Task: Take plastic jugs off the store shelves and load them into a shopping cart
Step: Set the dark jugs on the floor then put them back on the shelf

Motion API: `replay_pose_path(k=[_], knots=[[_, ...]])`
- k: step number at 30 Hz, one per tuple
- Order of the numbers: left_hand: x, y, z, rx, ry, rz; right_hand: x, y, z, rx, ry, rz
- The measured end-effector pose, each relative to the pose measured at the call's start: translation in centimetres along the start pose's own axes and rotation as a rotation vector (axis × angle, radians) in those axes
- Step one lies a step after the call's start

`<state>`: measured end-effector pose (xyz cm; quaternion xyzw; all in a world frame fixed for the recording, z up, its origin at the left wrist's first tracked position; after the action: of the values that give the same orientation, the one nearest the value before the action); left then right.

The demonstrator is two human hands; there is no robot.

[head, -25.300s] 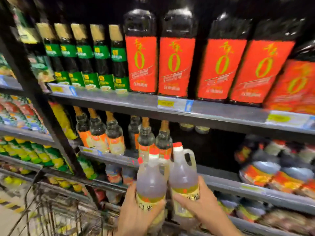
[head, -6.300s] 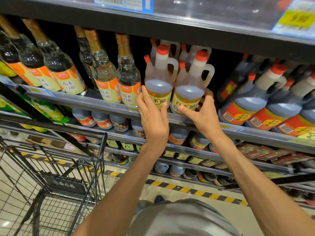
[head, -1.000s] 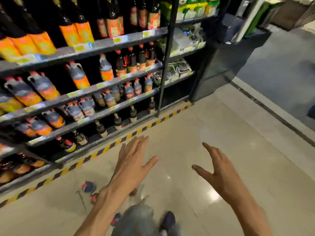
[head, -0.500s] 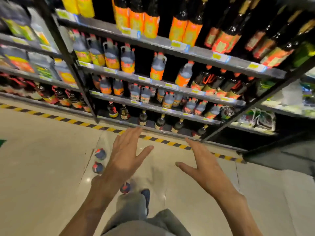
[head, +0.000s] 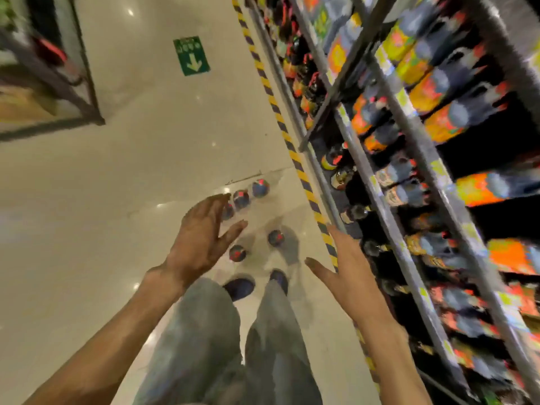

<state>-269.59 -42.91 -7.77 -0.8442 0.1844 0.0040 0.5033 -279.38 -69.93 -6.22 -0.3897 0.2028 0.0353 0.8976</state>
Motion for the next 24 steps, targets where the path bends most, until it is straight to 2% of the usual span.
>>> replay_pose_path(k=[4,10,16,18,21,24], knots=[[-2.3,7.1,5.2,-0.109,-0.345,-0.027,5.6,2.8,-4.0,0.029,-0.038,0.078],[-2.5,27.2,13.4,-0.300,-0.677,0.128,14.6,13.0,-12.4,0.021,-0.072,0.102],[-2.1,49.5,24.8,-0.699,-1.116,-0.051,23.2,28.4,-23.8,0.006,-0.089,0.079],[-1.6,56.1,27.9,-0.749,-1.165,-0.041,25.1,32.9,-27.8,0.001,-0.049,0.100],[0.0,64.2,31.4,-0.816,-1.133,-0.006,27.0,38.4,-32.7,0.015,-0.048,0.160],[1.5,69.6,33.3,-0.872,-1.105,-0.110,27.6,42.2,-36.7,0.028,-0.044,0.158]])
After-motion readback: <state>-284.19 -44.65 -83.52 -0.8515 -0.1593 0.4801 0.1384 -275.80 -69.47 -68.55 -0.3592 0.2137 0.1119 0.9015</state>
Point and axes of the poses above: each hand's wrist, its own x-axis towards the middle knuckle, its own y-axis out of the palm, z = x × y, the point moved 8 cm from there along x, towards the middle knuckle, and after that the axes turned 6 degrees about x, right-handed, at the moved point
